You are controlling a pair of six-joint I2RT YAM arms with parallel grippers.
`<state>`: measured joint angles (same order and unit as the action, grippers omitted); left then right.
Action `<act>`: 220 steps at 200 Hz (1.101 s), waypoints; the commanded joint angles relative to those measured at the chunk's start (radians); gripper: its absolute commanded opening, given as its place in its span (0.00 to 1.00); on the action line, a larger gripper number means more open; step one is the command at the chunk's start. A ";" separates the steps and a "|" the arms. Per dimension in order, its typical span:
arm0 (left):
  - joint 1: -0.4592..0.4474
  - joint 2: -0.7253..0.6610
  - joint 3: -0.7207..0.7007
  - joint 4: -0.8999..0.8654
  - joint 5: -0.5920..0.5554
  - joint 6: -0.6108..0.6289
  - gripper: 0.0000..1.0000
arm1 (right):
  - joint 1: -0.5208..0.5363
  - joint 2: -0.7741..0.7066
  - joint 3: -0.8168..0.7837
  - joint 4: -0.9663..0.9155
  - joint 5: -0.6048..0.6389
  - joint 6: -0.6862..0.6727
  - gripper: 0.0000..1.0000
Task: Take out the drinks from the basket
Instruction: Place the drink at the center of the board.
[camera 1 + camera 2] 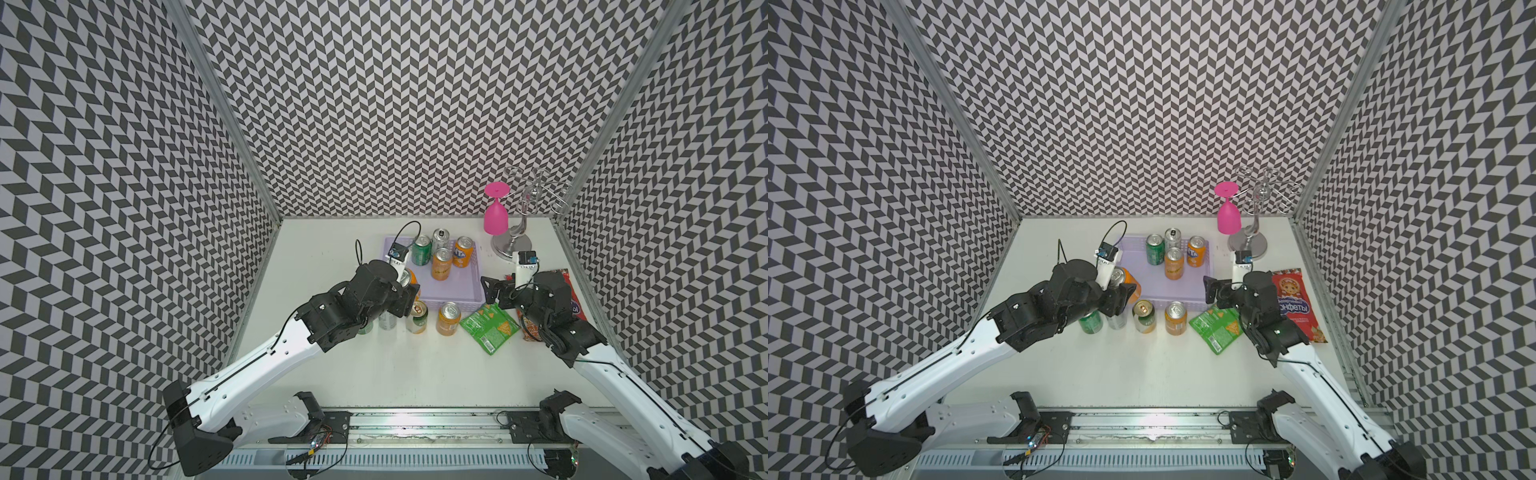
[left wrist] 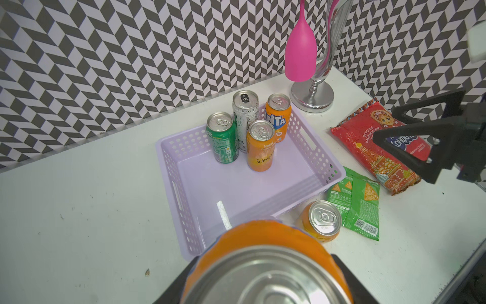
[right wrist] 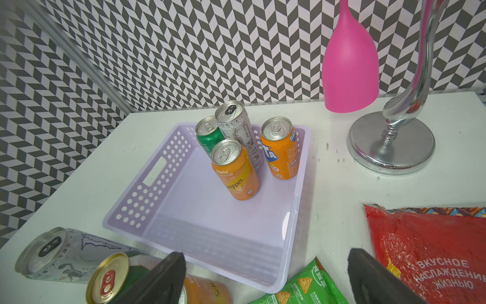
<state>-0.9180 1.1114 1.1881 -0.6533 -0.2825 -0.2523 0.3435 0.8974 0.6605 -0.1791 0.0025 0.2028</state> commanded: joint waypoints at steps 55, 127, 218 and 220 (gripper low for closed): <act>-0.087 -0.124 -0.117 -0.121 -0.067 -0.237 0.49 | -0.008 0.018 -0.014 0.067 -0.002 0.001 1.00; -0.101 -0.233 -0.394 -0.015 -0.168 -0.370 0.49 | -0.008 0.017 -0.020 0.078 0.007 0.004 1.00; -0.099 -0.150 -0.572 0.138 -0.210 -0.406 0.50 | -0.008 0.031 -0.018 0.080 -0.001 0.003 1.00; -0.099 -0.148 -0.575 0.142 -0.211 -0.406 0.50 | -0.008 0.031 -0.019 0.081 -0.002 0.004 1.00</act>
<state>-1.0145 0.9569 0.6273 -0.6373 -0.4389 -0.6399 0.3431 0.9226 0.6514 -0.1513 0.0032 0.2031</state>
